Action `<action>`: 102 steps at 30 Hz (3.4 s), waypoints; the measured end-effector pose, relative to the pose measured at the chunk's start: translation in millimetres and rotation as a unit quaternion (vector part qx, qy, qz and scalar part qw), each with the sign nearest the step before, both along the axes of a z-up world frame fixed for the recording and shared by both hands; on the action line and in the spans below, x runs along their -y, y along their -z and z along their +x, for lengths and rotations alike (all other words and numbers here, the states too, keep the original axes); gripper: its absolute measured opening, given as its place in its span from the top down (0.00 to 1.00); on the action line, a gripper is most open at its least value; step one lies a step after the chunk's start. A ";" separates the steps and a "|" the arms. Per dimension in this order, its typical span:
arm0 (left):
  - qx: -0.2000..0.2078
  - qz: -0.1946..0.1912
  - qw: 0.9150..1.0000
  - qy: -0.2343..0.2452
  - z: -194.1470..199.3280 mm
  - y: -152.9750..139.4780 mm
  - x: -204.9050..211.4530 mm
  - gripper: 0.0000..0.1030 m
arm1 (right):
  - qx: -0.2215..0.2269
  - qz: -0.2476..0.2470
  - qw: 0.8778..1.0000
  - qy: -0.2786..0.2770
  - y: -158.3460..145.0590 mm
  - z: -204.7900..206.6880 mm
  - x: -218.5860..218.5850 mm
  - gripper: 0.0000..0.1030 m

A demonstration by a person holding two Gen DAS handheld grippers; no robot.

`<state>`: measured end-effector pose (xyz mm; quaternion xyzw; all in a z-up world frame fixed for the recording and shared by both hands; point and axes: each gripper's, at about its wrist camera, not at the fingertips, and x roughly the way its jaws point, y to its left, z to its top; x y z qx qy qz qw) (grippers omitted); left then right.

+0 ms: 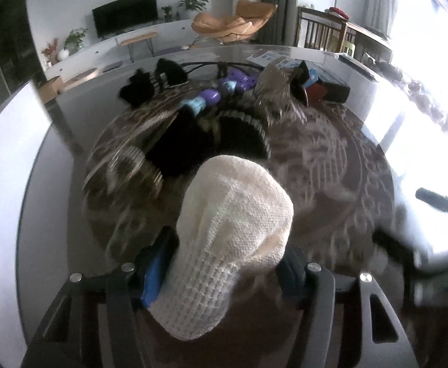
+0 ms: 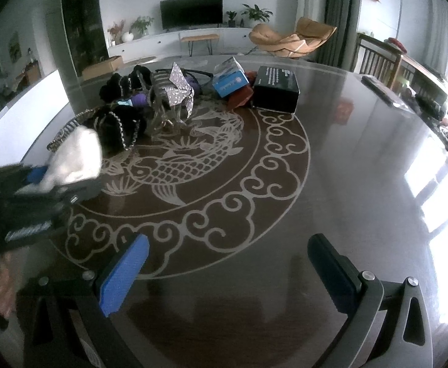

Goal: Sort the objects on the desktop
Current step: 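Grasp the cream knitted hat with the left tool and lift it, then hold the cream knitted hat raised in the left tool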

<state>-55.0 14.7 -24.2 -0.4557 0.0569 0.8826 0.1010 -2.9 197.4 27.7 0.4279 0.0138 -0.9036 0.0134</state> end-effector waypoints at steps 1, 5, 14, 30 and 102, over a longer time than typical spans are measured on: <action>-0.003 0.001 1.000 -0.005 12.0 0.0 6.5 0.41 | 0.000 0.000 1.000 0.000 0.2 -0.2 0.1 0.00; -0.009 0.001 1.000 -0.028 53.8 1.5 34.2 0.40 | 0.006 0.002 1.000 -0.002 1.9 -1.2 1.1 0.00; -0.008 0.001 0.998 -0.070 51.8 7.0 64.0 0.15 | 0.021 0.015 1.000 -0.006 7.6 -5.6 5.5 0.00; 0.003 -0.001 0.996 -0.087 40.7 12.3 64.1 0.00 | 0.023 0.013 1.000 -0.007 8.2 -6.4 6.4 0.00; 0.001 -0.002 0.996 -0.084 41.1 14.2 62.5 0.00 | 0.026 0.008 1.000 -0.010 9.1 -5.5 6.5 0.00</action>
